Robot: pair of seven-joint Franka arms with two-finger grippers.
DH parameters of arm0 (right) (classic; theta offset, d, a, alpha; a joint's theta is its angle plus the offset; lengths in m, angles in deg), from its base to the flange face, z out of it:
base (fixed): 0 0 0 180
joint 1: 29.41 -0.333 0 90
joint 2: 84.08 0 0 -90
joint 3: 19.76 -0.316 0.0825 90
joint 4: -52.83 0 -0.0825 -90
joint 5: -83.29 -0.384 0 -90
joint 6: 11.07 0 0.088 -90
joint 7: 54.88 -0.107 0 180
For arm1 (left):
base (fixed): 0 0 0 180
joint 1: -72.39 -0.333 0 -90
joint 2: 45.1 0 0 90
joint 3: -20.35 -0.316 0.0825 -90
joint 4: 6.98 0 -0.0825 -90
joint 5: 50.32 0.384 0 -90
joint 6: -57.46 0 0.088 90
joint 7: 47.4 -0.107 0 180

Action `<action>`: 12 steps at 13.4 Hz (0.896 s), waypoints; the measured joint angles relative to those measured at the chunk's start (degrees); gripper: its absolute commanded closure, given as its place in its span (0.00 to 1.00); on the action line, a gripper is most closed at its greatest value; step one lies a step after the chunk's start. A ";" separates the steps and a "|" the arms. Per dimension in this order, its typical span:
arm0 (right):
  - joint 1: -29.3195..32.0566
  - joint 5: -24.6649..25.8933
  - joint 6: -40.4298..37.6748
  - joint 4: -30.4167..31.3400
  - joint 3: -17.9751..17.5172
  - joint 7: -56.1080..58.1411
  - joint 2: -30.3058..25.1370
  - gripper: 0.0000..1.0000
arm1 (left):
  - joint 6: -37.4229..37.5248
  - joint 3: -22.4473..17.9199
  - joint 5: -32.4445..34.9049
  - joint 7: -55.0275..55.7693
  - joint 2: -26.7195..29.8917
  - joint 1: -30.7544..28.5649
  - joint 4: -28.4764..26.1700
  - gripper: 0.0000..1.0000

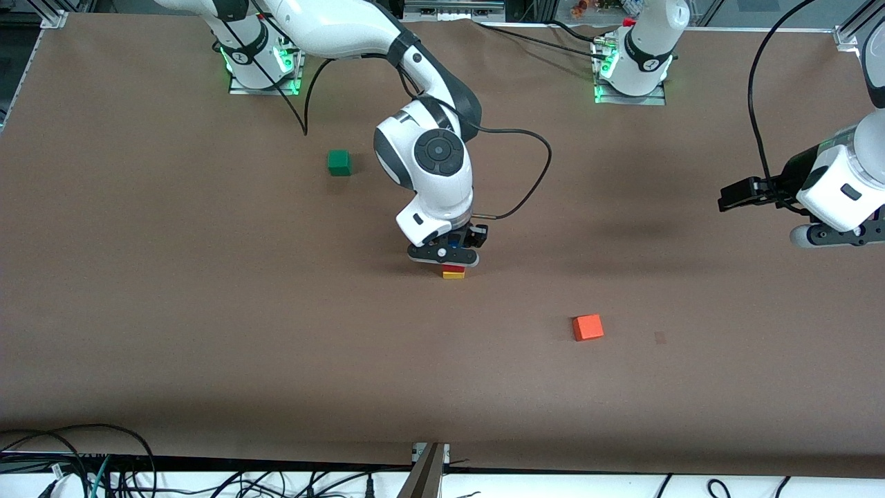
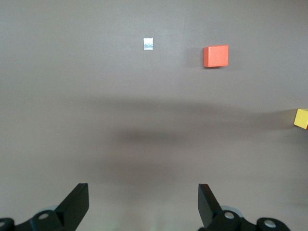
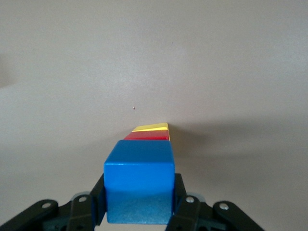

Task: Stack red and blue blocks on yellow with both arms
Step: 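Lower the blue cube onto the red cube and open the right gripper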

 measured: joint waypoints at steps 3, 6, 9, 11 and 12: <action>-0.10 0.06 0.00 0.00 0.01 0.00 0.44 0.49 | -0.30 0.10 0.00 0.00 0.01 0.01 0.00 0.00; -0.12 0.07 0.05 0.00 0.04 0.00 0.56 0.48 | -0.37 0.11 0.00 0.00 0.00 0.01 0.00 0.00; -0.12 0.08 0.05 0.00 0.05 0.00 0.63 0.45 | -0.39 0.05 0.00 0.00 0.01 -0.15 0.00 0.00; -0.13 0.08 0.08 0.00 0.05 0.00 0.76 0.41 | -0.41 0.04 0.00 0.00 0.00 -0.22 0.00 0.00; -0.13 0.08 0.08 0.00 0.05 0.00 0.78 0.40 | -0.41 0.07 0.00 0.00 0.00 -0.19 0.00 0.00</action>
